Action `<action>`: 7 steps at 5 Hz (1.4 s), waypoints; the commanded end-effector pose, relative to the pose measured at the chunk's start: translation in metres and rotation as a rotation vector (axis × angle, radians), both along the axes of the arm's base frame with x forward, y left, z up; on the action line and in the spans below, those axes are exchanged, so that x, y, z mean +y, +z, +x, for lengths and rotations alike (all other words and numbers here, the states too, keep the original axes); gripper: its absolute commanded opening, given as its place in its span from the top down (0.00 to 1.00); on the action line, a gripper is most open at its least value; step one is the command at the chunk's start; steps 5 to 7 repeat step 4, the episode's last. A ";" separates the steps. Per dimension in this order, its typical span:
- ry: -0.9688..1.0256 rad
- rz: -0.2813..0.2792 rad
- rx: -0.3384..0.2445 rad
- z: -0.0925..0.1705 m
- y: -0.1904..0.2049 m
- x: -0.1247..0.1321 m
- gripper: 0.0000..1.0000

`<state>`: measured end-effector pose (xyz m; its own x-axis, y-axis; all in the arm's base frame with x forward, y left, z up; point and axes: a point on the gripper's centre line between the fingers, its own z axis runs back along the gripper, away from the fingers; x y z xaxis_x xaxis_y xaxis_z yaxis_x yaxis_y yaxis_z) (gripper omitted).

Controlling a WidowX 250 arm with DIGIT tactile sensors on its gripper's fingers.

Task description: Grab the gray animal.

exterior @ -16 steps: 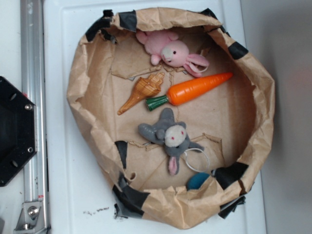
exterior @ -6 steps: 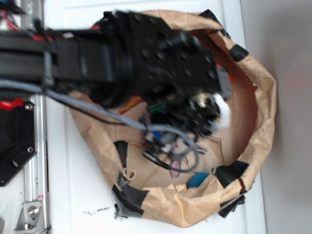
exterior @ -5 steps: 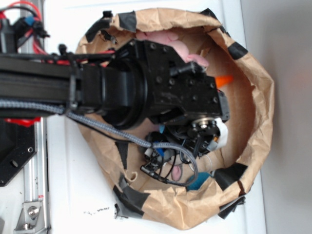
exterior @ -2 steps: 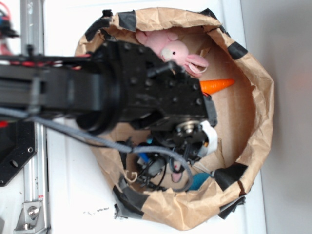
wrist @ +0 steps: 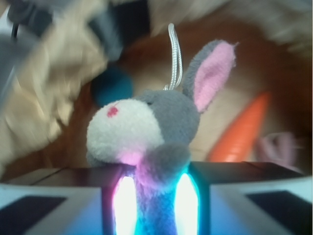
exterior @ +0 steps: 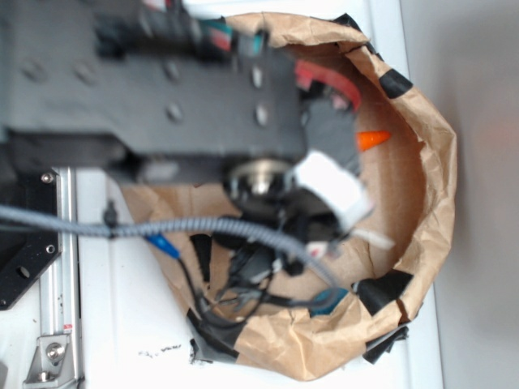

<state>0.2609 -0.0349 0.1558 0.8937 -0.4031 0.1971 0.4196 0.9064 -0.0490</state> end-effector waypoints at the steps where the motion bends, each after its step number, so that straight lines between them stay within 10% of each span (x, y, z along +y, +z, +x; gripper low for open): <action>1: 0.101 -0.028 -0.049 -0.001 0.043 -0.010 1.00; 7: 0.235 -0.022 -0.011 0.011 0.020 0.002 1.00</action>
